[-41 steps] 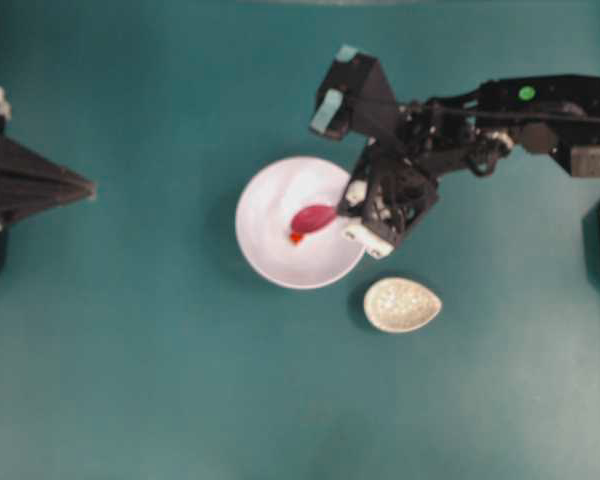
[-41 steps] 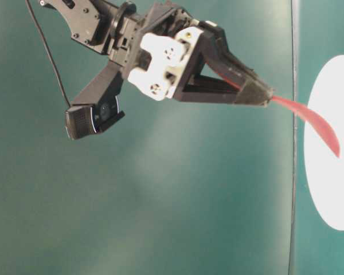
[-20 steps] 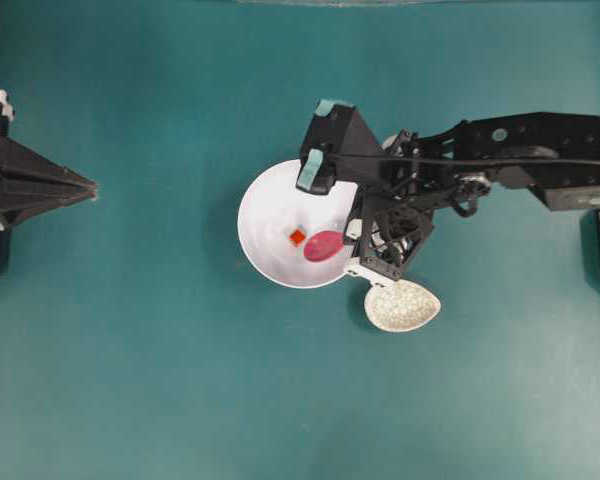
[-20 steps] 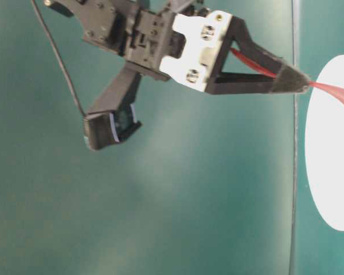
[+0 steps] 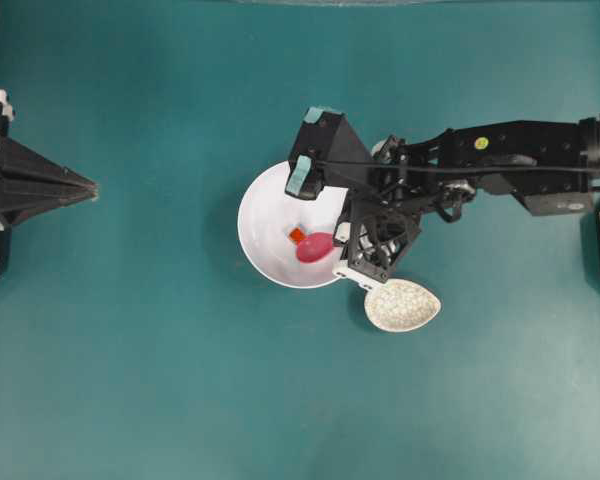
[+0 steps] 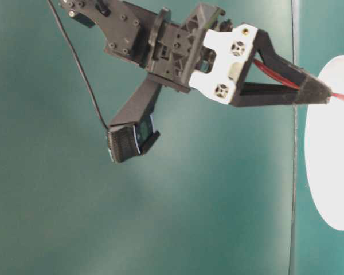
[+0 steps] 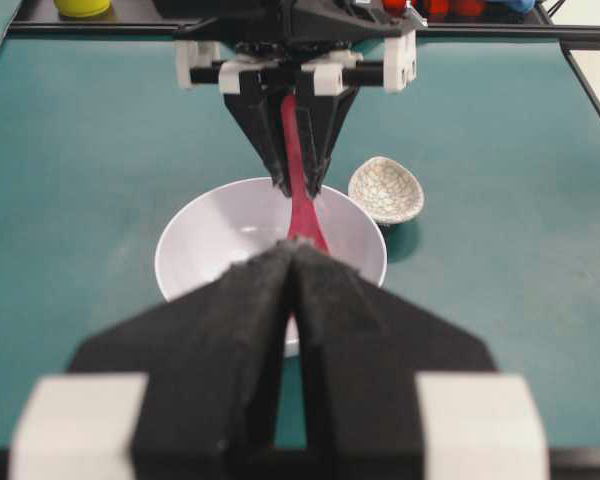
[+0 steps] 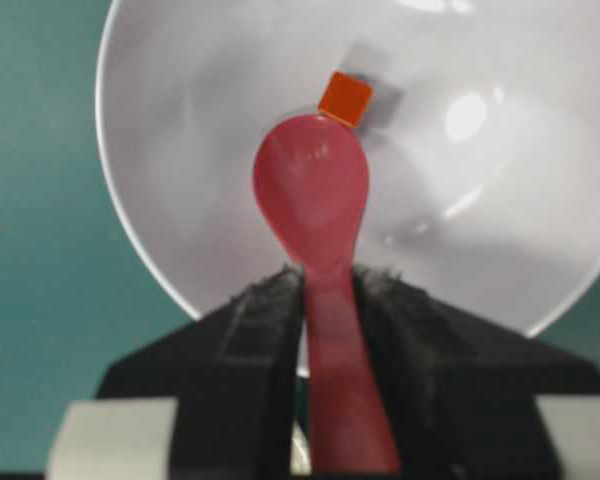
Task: Grip the spoon and scoop the red block from the bowl with right arm.
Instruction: 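Lower the spoon bowl into the white bowl beside the red cube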
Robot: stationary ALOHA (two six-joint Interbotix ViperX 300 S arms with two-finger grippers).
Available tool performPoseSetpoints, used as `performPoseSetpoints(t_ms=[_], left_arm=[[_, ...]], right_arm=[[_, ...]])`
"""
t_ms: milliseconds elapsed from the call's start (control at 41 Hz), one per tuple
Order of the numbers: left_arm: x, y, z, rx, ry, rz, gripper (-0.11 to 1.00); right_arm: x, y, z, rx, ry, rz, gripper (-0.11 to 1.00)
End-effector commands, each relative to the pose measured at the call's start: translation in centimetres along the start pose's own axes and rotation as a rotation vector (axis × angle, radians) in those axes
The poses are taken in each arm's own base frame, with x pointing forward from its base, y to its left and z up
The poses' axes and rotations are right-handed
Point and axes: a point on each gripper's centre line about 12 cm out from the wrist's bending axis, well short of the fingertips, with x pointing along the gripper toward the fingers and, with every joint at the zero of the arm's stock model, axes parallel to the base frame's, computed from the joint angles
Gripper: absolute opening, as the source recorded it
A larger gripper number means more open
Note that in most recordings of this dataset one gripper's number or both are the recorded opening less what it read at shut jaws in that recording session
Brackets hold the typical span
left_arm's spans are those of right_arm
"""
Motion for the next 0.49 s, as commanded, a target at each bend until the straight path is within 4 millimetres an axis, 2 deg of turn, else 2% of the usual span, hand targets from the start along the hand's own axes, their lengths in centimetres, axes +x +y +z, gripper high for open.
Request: performPoseSetpoints(t_ms=[0,464], left_arm=[[0.1,0.0,0.9,0.003,-0.023,0.002,0.01],[0.1,0.0,0.9,-0.002,-0.023,0.002,0.01]], right_arm=[[-0.6,0.4,0.9,-0.003,-0.041,0.012,0.25],[-0.5,-0.7,1.4,0.003,-0.072,-0.005,0.25]])
